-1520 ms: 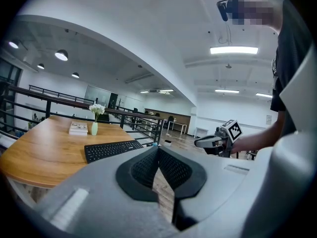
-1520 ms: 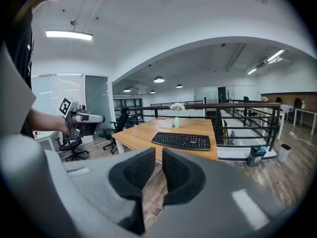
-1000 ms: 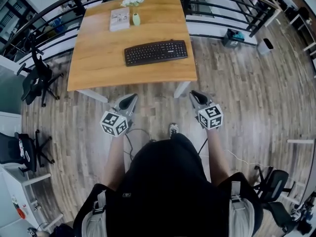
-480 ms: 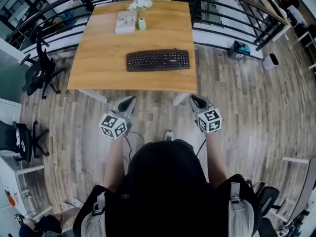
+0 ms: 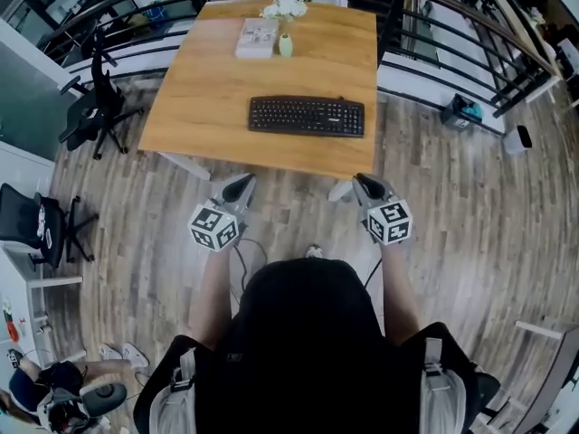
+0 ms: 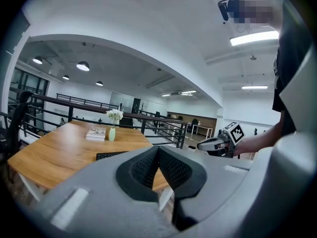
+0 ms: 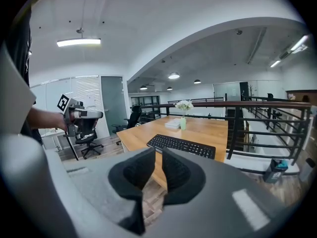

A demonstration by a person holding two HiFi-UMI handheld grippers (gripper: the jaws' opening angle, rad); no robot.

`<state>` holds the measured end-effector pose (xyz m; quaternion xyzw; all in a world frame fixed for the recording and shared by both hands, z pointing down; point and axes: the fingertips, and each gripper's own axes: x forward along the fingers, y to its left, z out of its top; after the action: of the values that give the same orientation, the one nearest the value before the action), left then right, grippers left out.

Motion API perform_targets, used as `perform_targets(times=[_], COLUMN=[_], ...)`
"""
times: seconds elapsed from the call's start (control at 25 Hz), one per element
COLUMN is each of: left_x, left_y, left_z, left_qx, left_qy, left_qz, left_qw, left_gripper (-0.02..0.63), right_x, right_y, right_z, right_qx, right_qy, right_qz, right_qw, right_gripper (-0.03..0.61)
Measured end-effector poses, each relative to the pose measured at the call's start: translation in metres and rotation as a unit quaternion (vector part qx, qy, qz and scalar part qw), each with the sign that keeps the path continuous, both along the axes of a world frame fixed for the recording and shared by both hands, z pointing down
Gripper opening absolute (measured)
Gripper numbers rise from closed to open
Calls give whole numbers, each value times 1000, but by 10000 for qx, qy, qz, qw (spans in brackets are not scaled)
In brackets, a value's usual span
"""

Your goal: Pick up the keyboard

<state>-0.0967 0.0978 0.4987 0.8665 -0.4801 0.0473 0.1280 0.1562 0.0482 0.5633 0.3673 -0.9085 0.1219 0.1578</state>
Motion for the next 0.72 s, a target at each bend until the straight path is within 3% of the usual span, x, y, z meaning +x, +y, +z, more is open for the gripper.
perform_targets(times=[0.36,0.56,0.72], left_x=[19,31,40], left_y=[-3,-4,-6], left_z=[0,4,2], left_qx=[-52,-30,16], left_qy=[-100,-455,-378], left_qz=[-216,-138,-86], left_qw=[9997,9989,9992], left_gripper=[11,11,11], right_x=[15,23,28], right_y=[-21,-25,-23], right_z=[3,11,15], right_qx=[-26,-326,-324], right_qy=[-102,-414,-331], right_qz=[-202,-104,-132], right_qw=[9997,9986,9988], right_gripper=[46,46,46])
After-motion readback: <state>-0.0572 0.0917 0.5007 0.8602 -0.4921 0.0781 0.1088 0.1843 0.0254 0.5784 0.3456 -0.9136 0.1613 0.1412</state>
